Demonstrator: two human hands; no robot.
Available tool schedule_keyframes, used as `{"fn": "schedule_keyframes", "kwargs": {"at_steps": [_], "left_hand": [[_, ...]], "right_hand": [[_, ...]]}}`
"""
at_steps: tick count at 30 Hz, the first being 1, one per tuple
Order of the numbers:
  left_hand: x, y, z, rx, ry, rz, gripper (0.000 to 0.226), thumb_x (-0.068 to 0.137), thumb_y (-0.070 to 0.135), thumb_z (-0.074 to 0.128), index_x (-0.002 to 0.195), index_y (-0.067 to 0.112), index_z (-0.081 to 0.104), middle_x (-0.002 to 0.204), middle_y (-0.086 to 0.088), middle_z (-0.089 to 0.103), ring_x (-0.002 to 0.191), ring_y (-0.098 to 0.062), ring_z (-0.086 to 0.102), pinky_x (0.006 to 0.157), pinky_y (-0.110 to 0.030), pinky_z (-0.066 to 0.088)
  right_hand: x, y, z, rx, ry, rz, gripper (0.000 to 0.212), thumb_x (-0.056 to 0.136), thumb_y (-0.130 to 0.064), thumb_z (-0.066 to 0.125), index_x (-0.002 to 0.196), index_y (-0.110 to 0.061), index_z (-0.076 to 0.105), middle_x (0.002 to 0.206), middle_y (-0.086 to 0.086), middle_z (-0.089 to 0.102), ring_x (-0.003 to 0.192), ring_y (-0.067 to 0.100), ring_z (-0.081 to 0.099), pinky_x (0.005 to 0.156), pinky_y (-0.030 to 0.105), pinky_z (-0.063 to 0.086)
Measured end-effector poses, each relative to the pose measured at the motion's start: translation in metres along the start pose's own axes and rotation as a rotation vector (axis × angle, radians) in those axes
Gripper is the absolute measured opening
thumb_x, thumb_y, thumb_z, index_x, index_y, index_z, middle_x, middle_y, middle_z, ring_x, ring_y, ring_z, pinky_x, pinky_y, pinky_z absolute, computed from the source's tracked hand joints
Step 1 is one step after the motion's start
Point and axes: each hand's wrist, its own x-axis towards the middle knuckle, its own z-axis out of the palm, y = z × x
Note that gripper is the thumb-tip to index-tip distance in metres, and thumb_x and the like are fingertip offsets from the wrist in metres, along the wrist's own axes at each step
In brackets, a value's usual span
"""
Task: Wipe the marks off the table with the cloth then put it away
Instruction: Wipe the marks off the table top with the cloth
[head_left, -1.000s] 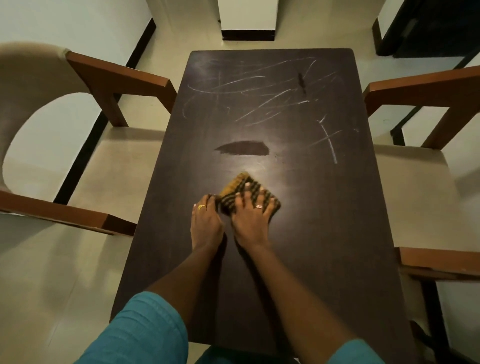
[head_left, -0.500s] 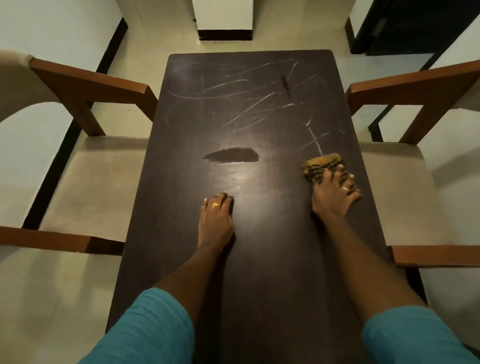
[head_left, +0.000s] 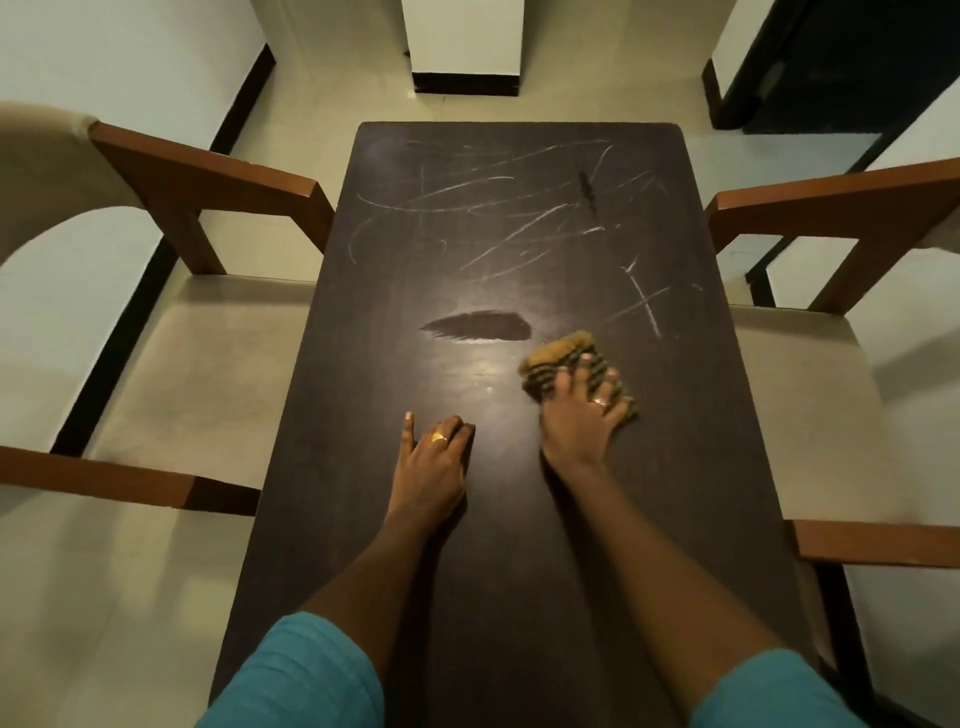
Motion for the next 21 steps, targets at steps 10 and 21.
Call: {"fn": "schedule_keyframes", "kwargs": {"at_steps": [10, 21], "left_hand": [[-0.02, 0.013, 0.008, 0.041, 0.0, -0.172, 0.046, 0.092, 0.015, 0.036, 0.137, 0.014, 0.043, 0.141, -0.004, 0.049, 0.137, -0.02, 0.037, 0.103, -0.065, -0.014], [0.007, 0.036, 0.019, -0.046, 0.052, -0.12, 0.055, 0.089, 0.022, 0.022, 0.141, 0.013, 0.037, 0.147, -0.007, 0.04, 0.138, -0.024, 0.032, 0.118, -0.043, 0.008]], "right_hand": [[0.001, -0.039, 0.007, -0.119, -0.152, -0.583, 0.045, 0.1, -0.034, 0.029, 0.145, -0.024, 0.028, 0.161, 0.005, 0.008, 0.146, 0.038, 0.007, 0.112, 0.061, 0.005], [0.096, 0.1, -0.049, 0.016, -0.041, 0.077, 0.045, 0.099, -0.025, 0.032, 0.143, -0.02, 0.026, 0.161, 0.008, 0.004, 0.145, 0.042, 0.001, 0.11, 0.066, 0.003]]}}
